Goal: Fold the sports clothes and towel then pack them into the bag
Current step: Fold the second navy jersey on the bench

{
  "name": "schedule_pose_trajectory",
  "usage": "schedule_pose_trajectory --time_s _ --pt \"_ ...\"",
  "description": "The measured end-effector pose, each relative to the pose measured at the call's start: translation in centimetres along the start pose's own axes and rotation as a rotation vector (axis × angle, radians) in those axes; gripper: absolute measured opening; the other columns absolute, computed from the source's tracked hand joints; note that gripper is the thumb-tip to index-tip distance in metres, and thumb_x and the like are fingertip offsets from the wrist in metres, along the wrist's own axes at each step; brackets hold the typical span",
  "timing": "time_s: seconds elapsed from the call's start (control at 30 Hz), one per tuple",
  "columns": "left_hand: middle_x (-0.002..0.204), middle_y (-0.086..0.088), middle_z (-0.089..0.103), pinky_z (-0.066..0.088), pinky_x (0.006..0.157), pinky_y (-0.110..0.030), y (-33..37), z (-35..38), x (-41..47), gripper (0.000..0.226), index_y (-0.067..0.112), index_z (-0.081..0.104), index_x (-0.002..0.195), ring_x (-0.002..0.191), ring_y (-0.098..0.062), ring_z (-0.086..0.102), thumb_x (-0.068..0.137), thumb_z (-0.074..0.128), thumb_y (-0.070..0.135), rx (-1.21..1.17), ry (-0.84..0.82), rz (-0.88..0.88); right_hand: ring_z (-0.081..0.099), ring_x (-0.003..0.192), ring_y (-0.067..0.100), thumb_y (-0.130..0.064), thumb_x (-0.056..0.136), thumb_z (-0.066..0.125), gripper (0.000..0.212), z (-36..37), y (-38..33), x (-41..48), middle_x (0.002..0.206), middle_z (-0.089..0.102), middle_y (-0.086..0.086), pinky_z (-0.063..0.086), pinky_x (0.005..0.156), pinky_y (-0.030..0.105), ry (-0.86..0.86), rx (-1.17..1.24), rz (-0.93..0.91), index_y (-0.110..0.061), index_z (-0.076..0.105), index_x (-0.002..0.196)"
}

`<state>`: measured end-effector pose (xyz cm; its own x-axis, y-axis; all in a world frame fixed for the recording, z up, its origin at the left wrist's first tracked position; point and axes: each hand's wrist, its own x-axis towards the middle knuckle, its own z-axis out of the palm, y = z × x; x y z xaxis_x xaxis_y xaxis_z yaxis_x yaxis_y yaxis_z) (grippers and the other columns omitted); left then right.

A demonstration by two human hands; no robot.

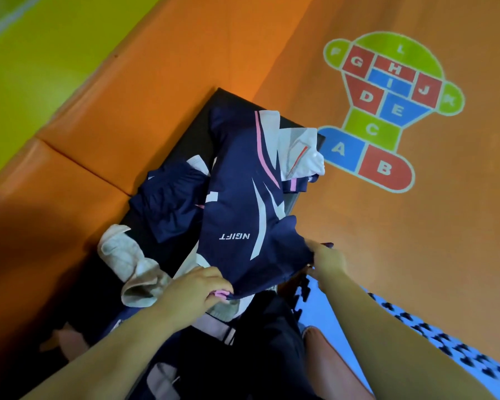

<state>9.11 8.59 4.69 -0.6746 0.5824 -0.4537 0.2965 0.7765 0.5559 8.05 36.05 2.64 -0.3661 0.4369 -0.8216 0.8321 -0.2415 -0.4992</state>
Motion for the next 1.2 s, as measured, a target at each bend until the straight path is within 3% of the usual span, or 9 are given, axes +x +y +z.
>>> schedule_pose_trajectory --time_s 0.17,0.23,0.3,0.5,0.67,0.83,0.93,1.07,1.2 --pt "0.105 0.023 0.049 0.032 0.079 -0.014 0.2 0.2 0.5 0.055 0.041 0.061 0.103 0.096 0.004 0.038 0.07 0.022 0.063 -0.033 -0.067 0.003 0.055 0.102 0.033 0.009 0.073 0.048 0.054 2.4 -0.2 -0.6 0.118 0.057 0.01 0.047 0.079 0.034 0.028 -0.751 -0.672 -0.009 0.058 0.123" --pt "0.107 0.022 0.049 0.033 0.086 -0.021 0.0 0.7 0.7 0.046 0.042 0.057 0.102 0.095 0.003 0.038 0.074 0.024 0.06 0.002 -0.096 0.004 0.058 0.1 0.037 0.015 0.065 0.044 0.06 3.8 -0.1 -0.9 0.119 0.062 0.011 0.052 0.082 0.044 -0.171 -1.022 -1.107 -0.009 0.064 0.117" --pt "0.109 0.022 0.05 0.029 0.088 -0.024 -0.1 1.1 0.7 0.05 0.041 0.054 0.102 0.093 0.002 0.036 0.074 0.018 0.059 0.06 -0.114 0.013 0.06 0.087 0.037 0.008 0.063 0.042 0.06 4.7 0.5 -0.8 0.111 0.067 0.009 0.054 0.072 0.047 -0.427 -1.217 -1.298 -0.011 0.066 0.114" --pt "0.113 0.023 0.052 0.03 0.09 -0.024 -0.5 1.1 0.5 0.06 0.04 0.058 0.103 0.096 0.001 0.033 0.07 0.012 0.058 0.042 -0.123 0.013 0.041 0.117 0.03 0.009 0.078 0.049 0.08 5.7 1.1 -3.1 0.132 0.053 0.008 0.039 0.097 0.041 -0.646 -1.45 -0.984 -0.02 0.024 0.149" --pt "0.112 0.023 0.055 0.036 0.088 -0.022 -0.8 0.5 0.3 0.059 0.041 0.062 0.105 0.101 -0.004 0.041 0.07 0.018 0.058 -0.056 -0.102 0.026 0.023 0.133 0.023 0.001 0.075 0.054 0.085 4.8 2.5 -3.7 0.144 0.037 0.004 0.021 0.108 0.035 -0.704 -1.368 -0.842 -0.021 0.021 0.15" --pt "0.105 0.023 0.058 0.042 0.085 -0.024 -0.9 -0.4 -0.1 0.04 0.041 0.056 0.105 0.098 -0.007 0.047 0.076 0.033 0.057 -0.171 -0.025 0.044 0.011 0.138 0.019 -0.022 0.072 0.069 0.092 4.1 4.1 -3.8 0.153 0.021 -0.014 0.016 0.102 0.04 -0.666 -1.394 -0.953 -0.027 0.017 0.149" --pt "0.105 0.02 0.061 0.041 0.084 -0.02 -0.5 -1.2 -0.1 0.035 0.041 0.055 0.105 0.096 -0.006 0.049 0.079 0.036 0.054 -0.226 0.023 0.07 0.023 0.132 0.02 -0.023 0.072 0.069 0.078 4.4 4.5 -4.1 0.146 0.038 -0.012 0.029 0.1 0.048 -0.544 -1.295 -1.02 -0.027 0.033 0.141" --pt "0.107 0.018 0.059 0.037 0.086 -0.017 0.4 -2.4 0.1 0.03 0.04 0.049 0.11 0.093 -0.006 0.049 0.083 0.038 0.048 -0.23 0.126 0.11 0.062 0.1 0.026 -0.004 0.057 0.047 0.06 4.8 3.7 -4.5 0.109 0.067 -0.007 0.05 0.067 0.043 -0.378 -1.149 -1.09 -0.024 0.059 0.111" --pt "0.102 0.009 0.054 0.039 0.08 -0.027 1.4 -3.9 0.4 0.023 0.036 0.04 0.106 0.089 -0.014 0.053 0.087 0.027 0.04 -0.154 0.269 0.108 0.055 0.108 0.027 0.001 0.078 0.039 0.054 4.3 -0.4 -6.4 0.116 0.064 -0.001 0.041 0.078 0.034 -0.357 -1.119 -1.076 -0.024 0.06 0.122"
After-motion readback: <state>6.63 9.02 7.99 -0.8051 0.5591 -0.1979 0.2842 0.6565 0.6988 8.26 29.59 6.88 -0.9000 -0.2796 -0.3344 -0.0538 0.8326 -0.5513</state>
